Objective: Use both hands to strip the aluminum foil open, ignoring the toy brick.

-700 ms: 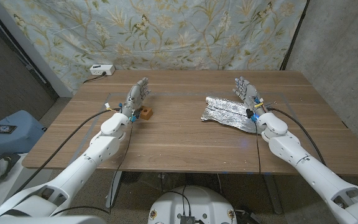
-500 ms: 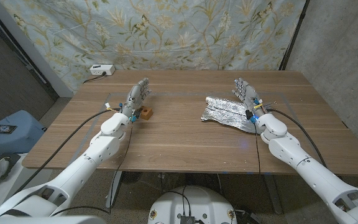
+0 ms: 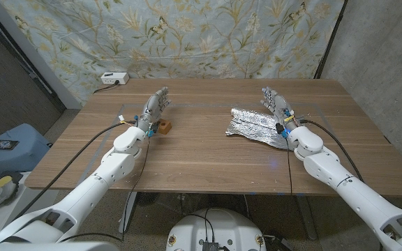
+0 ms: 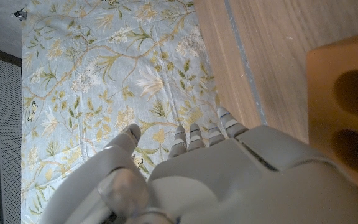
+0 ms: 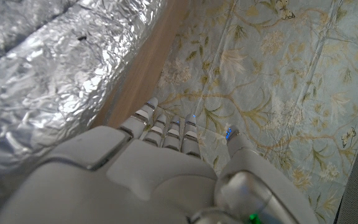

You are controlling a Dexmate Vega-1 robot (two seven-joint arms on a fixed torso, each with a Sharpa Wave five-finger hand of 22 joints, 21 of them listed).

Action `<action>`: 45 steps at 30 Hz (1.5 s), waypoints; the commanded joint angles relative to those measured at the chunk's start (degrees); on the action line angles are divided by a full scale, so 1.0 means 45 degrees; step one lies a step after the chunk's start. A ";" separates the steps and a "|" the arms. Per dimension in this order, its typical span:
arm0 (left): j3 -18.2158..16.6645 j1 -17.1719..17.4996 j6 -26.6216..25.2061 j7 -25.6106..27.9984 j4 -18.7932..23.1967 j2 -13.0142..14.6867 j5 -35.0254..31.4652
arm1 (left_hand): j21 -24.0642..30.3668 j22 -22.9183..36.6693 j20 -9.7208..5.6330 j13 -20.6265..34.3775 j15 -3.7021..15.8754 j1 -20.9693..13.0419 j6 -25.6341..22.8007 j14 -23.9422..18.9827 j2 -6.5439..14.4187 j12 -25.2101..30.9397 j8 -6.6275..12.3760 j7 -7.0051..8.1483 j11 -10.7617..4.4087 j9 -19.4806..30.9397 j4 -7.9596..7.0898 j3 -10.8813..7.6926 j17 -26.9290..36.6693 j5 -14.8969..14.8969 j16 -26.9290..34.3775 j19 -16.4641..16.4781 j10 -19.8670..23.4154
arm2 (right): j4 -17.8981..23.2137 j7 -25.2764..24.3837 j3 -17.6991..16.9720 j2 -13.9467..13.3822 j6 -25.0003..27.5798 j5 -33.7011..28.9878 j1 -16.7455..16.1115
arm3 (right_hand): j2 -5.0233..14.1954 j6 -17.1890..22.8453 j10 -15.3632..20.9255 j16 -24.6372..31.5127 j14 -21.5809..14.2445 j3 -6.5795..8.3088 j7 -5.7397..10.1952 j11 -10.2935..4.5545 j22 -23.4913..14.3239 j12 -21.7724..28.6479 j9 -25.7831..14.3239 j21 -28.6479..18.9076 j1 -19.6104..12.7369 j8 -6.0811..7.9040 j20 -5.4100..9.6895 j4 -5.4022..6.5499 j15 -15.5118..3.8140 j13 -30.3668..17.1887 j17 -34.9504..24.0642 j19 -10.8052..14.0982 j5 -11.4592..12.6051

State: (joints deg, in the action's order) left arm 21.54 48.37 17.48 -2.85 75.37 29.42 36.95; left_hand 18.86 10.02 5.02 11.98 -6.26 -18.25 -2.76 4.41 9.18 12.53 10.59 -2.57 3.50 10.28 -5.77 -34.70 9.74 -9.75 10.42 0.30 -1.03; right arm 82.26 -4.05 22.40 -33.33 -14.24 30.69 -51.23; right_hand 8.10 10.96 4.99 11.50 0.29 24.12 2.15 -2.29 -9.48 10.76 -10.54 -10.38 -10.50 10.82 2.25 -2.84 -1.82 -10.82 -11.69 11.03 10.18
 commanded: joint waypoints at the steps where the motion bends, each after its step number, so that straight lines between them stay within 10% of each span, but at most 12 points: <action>1: 0.0113 0.0026 0.0030 0.0129 0.0035 -0.0099 -0.0134 | -0.0010 0.0036 0.0098 0.0013 -0.0117 -0.0140 -0.0074 0.0002 0.0001 0.0072 0.0089 -0.0041 0.0059 0.0027 0.0082 -0.0080 0.0048 -0.0048 0.0041 0.0041 0.0018 | 0.0972 -0.0796 0.0247 -0.0848 0.0531 -0.1649 -0.0105 | -0.0022 0.0074 0.0144 0.0073 -0.0053 0.0012 -0.0037 0.0009 -0.0035 0.0067 -0.0063 -0.0096 -0.0223 0.0077 0.0945 -0.0106 -0.0487 -0.0027 0.0020 0.0113 0.0057; 16: 0.0078 0.0044 0.0224 -0.0131 -0.0204 -0.0322 0.0158 | -0.0070 0.0039 0.0105 -0.0006 -0.0123 -0.0145 -0.0092 -0.0025 -0.0001 0.0076 0.0074 -0.0064 0.0102 0.0028 0.0178 -0.0110 0.0039 -0.0047 0.0029 0.0060 0.0060 | 0.2271 -0.0984 0.0618 -0.1971 0.1852 -0.3405 0.0076 | -0.0128 -0.0184 -0.0047 -0.0021 0.0134 0.0003 -0.0064 0.0036 -0.0036 0.0010 -0.0062 -0.0042 -0.0399 -0.0011 0.0852 -0.0332 -0.0374 -0.0026 0.0078 -0.0067 0.0037; 45: 0.0213 -0.0205 0.0302 -0.0250 -0.0333 -0.0445 0.0020 | -0.0178 0.0047 0.0137 -0.0031 -0.0176 -0.0132 -0.0144 -0.0076 -0.0008 0.0092 0.0064 -0.0049 0.0159 0.0031 0.0329 -0.0155 0.0037 -0.0050 0.0019 0.0104 0.0155 | 0.4369 -0.0532 0.0936 -0.3836 0.4257 -0.5912 0.0310 | -0.0724 -0.1231 -0.1053 -0.0196 0.0933 0.0214 -0.0544 0.0572 -0.0025 -0.0046 -0.0044 -0.0008 -0.1726 -0.0024 0.0496 -0.1561 0.0140 -0.0034 0.0206 -0.0735 -0.0024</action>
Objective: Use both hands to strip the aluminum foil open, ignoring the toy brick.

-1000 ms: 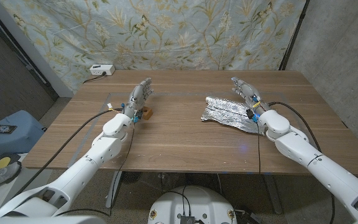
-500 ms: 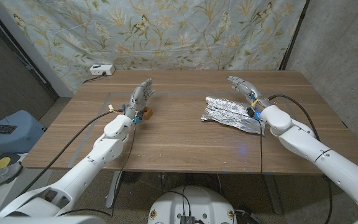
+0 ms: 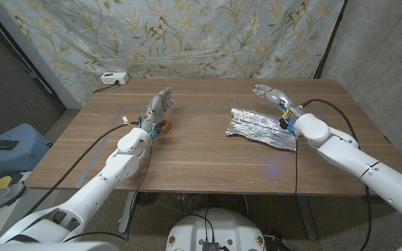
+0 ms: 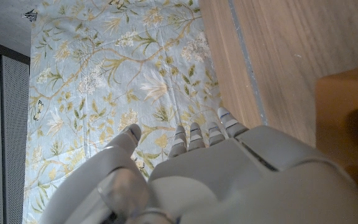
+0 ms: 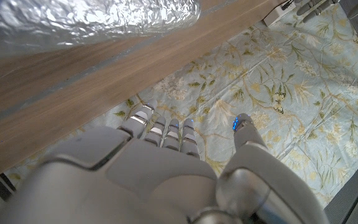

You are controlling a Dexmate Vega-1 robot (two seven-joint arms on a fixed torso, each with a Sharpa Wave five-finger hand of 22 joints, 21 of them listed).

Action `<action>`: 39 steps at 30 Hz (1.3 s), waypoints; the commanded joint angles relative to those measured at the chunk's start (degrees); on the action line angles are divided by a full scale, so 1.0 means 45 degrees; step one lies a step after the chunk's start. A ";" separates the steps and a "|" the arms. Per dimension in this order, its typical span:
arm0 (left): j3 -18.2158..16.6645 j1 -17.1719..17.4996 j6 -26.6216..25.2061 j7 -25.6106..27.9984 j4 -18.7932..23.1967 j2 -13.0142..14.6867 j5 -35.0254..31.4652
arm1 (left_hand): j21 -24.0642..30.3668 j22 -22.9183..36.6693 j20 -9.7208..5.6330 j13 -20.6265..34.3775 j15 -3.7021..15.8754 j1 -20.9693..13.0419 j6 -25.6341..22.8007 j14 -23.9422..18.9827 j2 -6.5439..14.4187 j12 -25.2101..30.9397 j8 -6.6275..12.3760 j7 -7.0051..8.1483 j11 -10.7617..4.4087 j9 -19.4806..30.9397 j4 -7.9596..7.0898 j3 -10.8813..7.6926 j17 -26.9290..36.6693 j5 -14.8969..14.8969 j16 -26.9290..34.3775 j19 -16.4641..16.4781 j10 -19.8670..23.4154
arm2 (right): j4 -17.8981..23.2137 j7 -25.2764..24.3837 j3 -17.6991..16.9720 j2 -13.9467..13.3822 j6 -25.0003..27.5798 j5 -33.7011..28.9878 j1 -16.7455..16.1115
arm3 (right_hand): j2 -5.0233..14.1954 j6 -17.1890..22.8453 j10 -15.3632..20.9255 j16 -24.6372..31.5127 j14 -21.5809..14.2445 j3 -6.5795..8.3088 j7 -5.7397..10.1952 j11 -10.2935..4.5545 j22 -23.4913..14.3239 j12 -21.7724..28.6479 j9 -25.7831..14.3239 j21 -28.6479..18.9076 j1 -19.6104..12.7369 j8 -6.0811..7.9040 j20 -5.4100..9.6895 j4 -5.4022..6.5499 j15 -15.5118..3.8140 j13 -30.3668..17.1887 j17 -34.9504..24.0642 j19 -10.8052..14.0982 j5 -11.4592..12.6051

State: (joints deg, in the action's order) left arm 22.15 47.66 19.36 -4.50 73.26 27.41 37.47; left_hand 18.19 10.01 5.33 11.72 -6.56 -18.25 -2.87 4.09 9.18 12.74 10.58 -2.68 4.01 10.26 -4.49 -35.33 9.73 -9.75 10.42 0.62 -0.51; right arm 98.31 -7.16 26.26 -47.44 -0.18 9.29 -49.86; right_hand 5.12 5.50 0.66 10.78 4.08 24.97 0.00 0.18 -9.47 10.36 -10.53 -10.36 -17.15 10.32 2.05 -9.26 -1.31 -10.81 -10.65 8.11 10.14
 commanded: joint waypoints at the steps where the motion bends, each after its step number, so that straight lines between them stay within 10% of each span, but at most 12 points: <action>1: 0.0082 -0.0056 -0.0110 0.0096 0.0124 -0.0011 -0.0088 | -0.0031 0.0050 0.0072 0.0027 -0.0109 -0.0130 -0.0129 -0.0014 -0.0007 0.0043 0.0069 -0.0024 0.0041 0.0034 0.0049 -0.0019 0.0041 -0.0051 0.0022 0.0040 0.0039 | 0.0897 0.0169 0.0095 -0.0781 0.1255 -0.1285 0.0008 | -0.0123 -0.0036 -0.0118 -0.0031 0.0095 0.0028 -0.0090 0.0075 -0.0029 0.0044 -0.0047 -0.0015 -0.0317 0.0097 0.0526 -0.0176 0.0042 -0.0038 -0.0023 -0.0092 -0.0018; 21: 0.0289 -0.0108 -0.0222 0.0237 0.0163 -0.0187 -0.0233 | -0.0091 0.0055 0.0087 0.0020 -0.0169 -0.0089 -0.0191 -0.0078 0.0012 0.0061 0.0075 -0.0027 0.0122 0.0037 0.0096 -0.0049 0.0053 -0.0054 0.0034 0.0089 0.0115 | 0.2202 0.1061 0.0931 -0.1688 0.3717 -0.3764 0.0564 | -0.1378 0.0062 0.0789 0.0199 -0.0359 -0.0136 -0.0658 0.1059 -0.0052 0.0452 -0.0065 -0.0133 -0.1496 0.0344 -0.0311 -0.0214 0.0792 -0.0108 -0.0063 0.0109 -0.0005; 39: 0.0352 0.0012 -0.0117 0.0351 0.0260 -0.0281 -0.0303 | -0.0146 0.0060 0.0117 0.0018 -0.0262 -0.0050 -0.0260 -0.0114 0.0030 0.0094 0.0083 -0.0050 0.0244 0.0041 0.0124 -0.0077 0.0062 -0.0055 0.0036 0.0121 0.0225 | 0.3112 0.2450 0.2030 -0.1615 0.5893 -0.5474 0.1460 | -0.1878 0.0048 0.1183 0.0298 -0.0720 -0.0201 -0.1090 0.1260 -0.0059 0.0596 -0.0084 -0.0167 -0.2031 0.0362 -0.0738 -0.0253 0.1126 -0.0232 -0.0102 0.0282 0.0157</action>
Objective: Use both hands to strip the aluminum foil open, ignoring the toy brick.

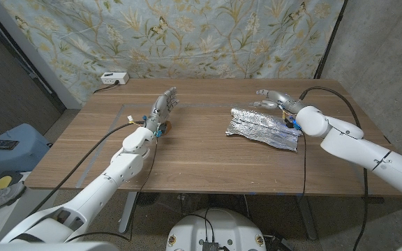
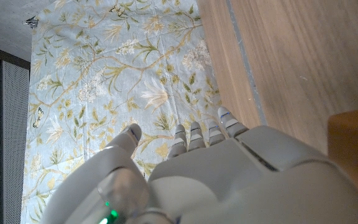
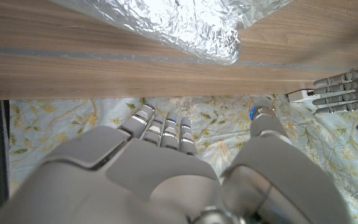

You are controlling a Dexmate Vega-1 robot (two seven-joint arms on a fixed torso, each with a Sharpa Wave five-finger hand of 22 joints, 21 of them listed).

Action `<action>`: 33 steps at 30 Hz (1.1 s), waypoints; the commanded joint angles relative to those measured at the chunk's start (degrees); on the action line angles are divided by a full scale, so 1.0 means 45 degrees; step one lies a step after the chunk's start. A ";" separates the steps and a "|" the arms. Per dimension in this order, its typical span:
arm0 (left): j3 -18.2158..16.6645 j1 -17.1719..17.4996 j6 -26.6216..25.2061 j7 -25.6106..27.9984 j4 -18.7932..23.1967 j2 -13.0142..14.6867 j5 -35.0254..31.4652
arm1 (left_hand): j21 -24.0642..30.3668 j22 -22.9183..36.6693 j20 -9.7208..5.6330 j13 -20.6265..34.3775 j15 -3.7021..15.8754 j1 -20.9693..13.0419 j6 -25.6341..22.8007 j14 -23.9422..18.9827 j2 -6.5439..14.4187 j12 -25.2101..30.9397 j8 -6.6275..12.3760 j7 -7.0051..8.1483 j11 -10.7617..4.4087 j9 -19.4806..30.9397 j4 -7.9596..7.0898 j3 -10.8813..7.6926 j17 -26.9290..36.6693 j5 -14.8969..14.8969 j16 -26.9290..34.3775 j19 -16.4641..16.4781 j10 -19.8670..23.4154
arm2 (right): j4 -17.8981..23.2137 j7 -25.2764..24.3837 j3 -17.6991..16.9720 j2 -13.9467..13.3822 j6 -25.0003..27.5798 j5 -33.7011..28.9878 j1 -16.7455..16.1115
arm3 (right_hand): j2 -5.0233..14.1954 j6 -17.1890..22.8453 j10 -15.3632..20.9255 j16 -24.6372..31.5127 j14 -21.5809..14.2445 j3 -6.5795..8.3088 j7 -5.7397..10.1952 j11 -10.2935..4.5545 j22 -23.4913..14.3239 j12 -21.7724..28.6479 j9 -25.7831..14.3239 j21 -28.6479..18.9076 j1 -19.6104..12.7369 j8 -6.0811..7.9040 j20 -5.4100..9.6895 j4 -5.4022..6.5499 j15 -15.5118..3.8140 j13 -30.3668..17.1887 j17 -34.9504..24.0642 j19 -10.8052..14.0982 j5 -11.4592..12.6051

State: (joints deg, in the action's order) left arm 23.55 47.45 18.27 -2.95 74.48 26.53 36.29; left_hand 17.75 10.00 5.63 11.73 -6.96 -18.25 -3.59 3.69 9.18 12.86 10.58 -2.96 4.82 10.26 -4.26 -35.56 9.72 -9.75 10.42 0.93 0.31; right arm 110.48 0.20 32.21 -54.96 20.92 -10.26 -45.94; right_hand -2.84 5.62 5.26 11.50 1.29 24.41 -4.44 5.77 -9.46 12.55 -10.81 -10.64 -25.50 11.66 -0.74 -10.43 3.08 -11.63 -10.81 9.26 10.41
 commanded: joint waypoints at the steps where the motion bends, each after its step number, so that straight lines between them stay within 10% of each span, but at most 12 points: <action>1: 0.0055 0.0066 0.0079 0.0083 0.0029 -0.0082 -0.0079 | -0.0051 0.0061 0.0049 0.0014 -0.0170 -0.0046 -0.0124 -0.0026 0.0031 0.0071 0.0091 0.0005 0.0064 0.0042 0.0074 -0.0027 0.0064 -0.0055 0.0036 0.0060 0.0052 | 0.0387 0.0887 0.0760 0.0092 0.1243 -0.1183 0.0654 | -0.0125 0.0033 0.0185 0.0145 -0.0126 -0.0075 -0.0137 0.0029 -0.0061 0.0119 -0.0021 -0.0106 -0.0210 0.0071 -0.0153 0.0006 0.0164 -0.0057 -0.0069 0.0033 0.0108; 33: 0.0244 -0.0122 -0.0213 -0.0009 0.0030 -0.0088 -0.0173 | -0.0157 0.0068 0.0073 0.0020 -0.0281 0.0041 -0.0564 -0.0054 0.0071 0.0101 0.0194 -0.0106 0.0258 0.0056 0.0103 -0.0098 0.0079 -0.0055 0.0031 0.0148 0.0187 | 0.0624 0.2598 0.2110 0.0349 0.3255 -0.3631 0.1587 | -0.0442 0.1085 0.2105 0.0451 -0.1266 -0.0005 0.0099 -0.0354 -0.0114 0.0731 -0.0033 -0.0112 -0.1354 0.0375 -0.0322 0.0171 0.0100 -0.0256 -0.0143 0.0113 0.0346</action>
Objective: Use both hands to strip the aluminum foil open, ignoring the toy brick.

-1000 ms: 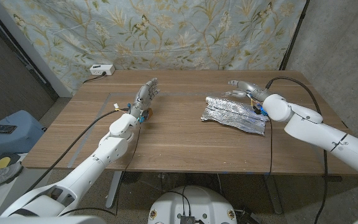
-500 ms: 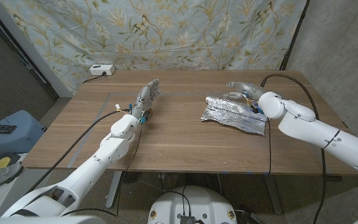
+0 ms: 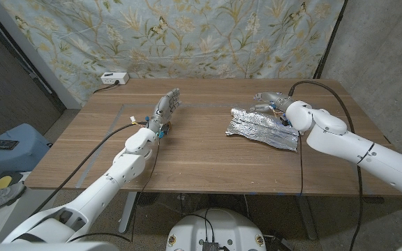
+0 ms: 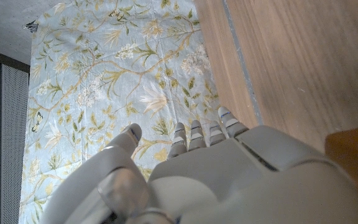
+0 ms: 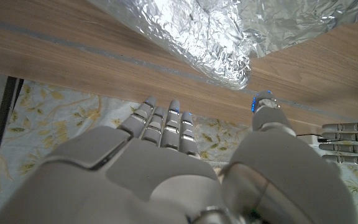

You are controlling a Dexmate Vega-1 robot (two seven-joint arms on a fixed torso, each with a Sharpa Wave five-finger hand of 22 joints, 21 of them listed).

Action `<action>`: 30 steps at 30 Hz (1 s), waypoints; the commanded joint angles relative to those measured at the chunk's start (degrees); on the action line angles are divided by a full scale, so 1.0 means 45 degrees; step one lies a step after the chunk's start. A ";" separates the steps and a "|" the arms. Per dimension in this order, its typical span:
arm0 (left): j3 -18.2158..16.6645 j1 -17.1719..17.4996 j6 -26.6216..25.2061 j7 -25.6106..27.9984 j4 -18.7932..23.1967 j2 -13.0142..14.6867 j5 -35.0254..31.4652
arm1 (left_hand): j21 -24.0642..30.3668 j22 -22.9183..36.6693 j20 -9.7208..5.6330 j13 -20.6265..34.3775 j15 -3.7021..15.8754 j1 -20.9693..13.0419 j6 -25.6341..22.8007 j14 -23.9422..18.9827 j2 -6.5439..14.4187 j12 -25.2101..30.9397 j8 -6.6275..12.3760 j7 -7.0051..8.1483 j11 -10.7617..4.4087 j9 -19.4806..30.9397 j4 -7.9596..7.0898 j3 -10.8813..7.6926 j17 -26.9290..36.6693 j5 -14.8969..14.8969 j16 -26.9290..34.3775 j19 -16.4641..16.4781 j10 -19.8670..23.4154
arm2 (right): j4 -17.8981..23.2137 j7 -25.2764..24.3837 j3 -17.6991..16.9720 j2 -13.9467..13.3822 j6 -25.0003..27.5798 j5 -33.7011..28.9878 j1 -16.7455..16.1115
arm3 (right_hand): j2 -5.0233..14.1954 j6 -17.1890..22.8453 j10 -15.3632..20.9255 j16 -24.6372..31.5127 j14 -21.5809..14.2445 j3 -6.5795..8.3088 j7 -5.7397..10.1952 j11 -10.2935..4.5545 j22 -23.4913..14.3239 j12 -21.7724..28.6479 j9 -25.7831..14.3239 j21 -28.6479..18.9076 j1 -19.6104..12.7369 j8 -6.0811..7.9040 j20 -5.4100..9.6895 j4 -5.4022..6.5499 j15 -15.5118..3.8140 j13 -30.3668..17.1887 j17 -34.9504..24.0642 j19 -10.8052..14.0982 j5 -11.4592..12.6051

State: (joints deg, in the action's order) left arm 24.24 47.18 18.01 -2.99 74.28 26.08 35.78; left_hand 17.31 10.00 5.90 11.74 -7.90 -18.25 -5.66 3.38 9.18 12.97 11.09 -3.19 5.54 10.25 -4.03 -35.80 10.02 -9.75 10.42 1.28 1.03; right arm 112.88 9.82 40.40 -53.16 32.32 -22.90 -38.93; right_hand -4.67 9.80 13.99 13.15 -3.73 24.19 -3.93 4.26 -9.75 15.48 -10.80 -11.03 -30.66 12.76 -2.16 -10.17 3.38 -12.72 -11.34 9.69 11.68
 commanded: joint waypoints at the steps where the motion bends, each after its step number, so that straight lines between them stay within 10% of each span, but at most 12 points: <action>1: 0.0087 -0.0025 -0.0190 0.0071 0.0153 0.0026 -0.0074 | -0.0063 0.0069 0.0017 0.0018 -0.0072 0.0043 -0.0116 0.0014 0.0072 0.0074 0.0083 -0.0057 0.0099 0.0058 0.0052 -0.0047 0.0012 -0.0055 0.0031 0.0072 0.0026 | 0.0070 0.0480 0.0316 -0.0057 0.0718 -0.0870 0.0035 | -0.0042 0.0176 0.0219 0.0094 -0.0189 0.0040 -0.0016 -0.0044 -0.0049 0.0091 -0.0037 -0.0023 -0.0225 0.0132 -0.0005 0.0117 -0.0004 -0.0014 -0.0025 0.0012 0.0066; 30: 0.0134 -0.0080 -0.0579 0.0020 0.0332 0.0228 -0.0070 | -0.0142 0.0072 0.0029 0.0023 -0.0123 0.0089 -0.0257 -0.0015 0.0077 0.0084 0.0070 -0.0119 0.0167 0.0069 0.0086 -0.0100 0.0010 -0.0057 0.0027 0.0118 0.0093 | -0.1450 0.0436 0.0699 0.0413 0.0273 -0.1886 0.0300 | -0.0160 0.0399 0.0628 0.0167 -0.0516 -0.0078 0.0213 -0.0282 -0.0053 0.0134 -0.0045 -0.0021 -0.0362 0.0114 0.0144 0.0199 -0.0312 -0.0083 -0.0062 -0.0026 0.0112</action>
State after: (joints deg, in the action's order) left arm 24.47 47.92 15.93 -1.91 76.80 27.23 35.37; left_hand 16.86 10.00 5.73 11.74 -7.89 -18.01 -6.25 3.38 9.42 12.97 11.08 -3.78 5.84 10.25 -3.86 -35.96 9.86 -9.75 10.42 1.44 1.33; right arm 108.06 11.40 43.12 -51.89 33.47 -29.99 -38.03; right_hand -5.40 11.06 15.94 13.66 -5.67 24.03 -3.07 2.94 -9.75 15.69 -10.79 -11.03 -31.38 13.19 -1.94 -9.39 2.06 -12.94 -11.33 9.46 11.68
